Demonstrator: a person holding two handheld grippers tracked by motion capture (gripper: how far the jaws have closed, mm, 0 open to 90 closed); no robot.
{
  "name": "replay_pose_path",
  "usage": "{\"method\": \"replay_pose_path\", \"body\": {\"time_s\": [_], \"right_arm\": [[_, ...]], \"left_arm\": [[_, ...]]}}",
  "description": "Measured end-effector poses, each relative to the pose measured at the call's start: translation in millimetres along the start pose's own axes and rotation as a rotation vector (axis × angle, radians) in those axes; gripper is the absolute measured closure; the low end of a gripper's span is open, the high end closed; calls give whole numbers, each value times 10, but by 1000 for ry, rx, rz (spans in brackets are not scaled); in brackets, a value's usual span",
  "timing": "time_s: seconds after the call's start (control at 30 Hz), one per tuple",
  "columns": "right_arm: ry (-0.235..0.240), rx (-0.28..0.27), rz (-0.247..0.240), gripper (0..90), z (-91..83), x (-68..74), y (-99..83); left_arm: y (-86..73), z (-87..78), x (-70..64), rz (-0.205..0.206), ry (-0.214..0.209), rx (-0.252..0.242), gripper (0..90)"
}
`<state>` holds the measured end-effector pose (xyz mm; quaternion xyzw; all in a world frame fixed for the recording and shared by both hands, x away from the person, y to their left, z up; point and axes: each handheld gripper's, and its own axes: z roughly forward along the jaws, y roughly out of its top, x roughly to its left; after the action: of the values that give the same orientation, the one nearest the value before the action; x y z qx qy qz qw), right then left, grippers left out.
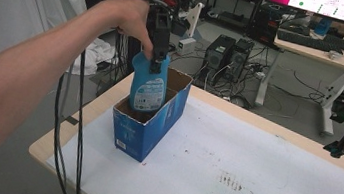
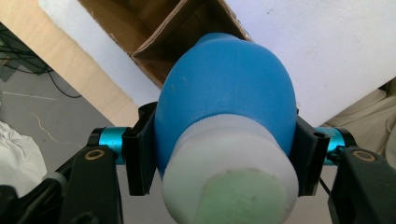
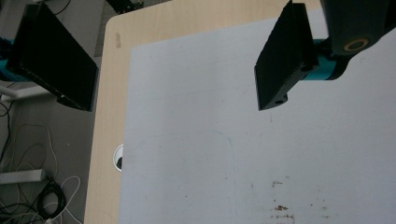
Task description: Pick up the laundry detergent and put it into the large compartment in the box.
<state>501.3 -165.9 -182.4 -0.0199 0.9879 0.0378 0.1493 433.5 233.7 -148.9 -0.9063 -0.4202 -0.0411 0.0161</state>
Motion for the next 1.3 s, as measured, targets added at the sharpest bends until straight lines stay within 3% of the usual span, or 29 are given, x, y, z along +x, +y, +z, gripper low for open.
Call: {"method": "replay_pose_path", "body": {"time_s": [0.4,0.5,0.6,0.7,0.93,1.3], "right_arm": [[-3,7,-11,128,5,28,26],[-2,8,-8,128,15,30,21],[5,3,-6,128,33,32,17],[7,6,-11,128,50,38,20],[9,3,-5,128,68,48,12],[12,8,-7,128,95,58,-4]], "left_arm": [[-2,428,-16,30,-8,7,378],[-7,515,-26,64,-6,8,378],[-15,610,-41,71,-7,0,378],[-19,698,-48,93,-8,-3,378],[-34,892,-70,192,-10,-9,377],[-81,1107,-47,268,-26,-29,377]]}}
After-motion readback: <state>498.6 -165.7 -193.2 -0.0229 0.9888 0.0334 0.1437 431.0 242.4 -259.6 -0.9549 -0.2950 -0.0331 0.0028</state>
